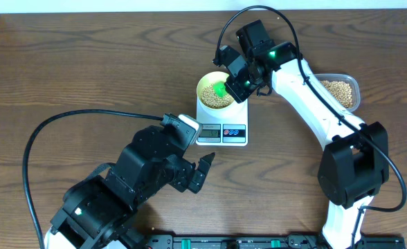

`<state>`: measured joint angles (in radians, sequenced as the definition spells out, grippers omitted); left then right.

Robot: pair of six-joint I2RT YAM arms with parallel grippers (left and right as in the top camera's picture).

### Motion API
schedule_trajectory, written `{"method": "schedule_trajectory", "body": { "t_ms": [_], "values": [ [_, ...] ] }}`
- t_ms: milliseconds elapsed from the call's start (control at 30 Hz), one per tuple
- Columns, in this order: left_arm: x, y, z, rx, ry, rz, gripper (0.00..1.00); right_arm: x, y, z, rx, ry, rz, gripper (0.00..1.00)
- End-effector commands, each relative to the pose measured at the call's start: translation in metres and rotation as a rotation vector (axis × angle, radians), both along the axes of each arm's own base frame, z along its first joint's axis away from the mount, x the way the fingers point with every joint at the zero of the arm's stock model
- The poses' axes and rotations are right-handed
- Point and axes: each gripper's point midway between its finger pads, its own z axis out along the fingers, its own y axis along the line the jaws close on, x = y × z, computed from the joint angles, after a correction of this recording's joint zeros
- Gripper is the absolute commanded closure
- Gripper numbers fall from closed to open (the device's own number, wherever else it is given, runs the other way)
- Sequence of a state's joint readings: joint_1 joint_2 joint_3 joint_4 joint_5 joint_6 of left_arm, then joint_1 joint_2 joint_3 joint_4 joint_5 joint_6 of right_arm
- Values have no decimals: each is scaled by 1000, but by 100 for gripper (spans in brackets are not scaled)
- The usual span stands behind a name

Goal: Scoop item into bowl and weigh 50g on scale
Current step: 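Carry filled green scoop with right gripper over the yellow bowl, then tip scoop with right gripper to pour beans into the bowl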

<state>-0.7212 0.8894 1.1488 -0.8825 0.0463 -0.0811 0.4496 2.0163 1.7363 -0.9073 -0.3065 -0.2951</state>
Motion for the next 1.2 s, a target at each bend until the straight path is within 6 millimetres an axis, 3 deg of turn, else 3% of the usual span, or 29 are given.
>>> {"method": "schedule_trajectory", "body": {
  "t_ms": [0, 700, 1167],
  "values": [
    [1, 1, 3, -6, -7, 6, 2, -4, 12, -3, 41, 44, -9, 99],
    [1, 1, 3, -6, -6, 6, 2, -9, 16, 0, 94, 114, -71, 99],
    [1, 1, 3, -6, -7, 6, 2, 9, -8, 22, 255, 183, -188, 99]
  ]
}}
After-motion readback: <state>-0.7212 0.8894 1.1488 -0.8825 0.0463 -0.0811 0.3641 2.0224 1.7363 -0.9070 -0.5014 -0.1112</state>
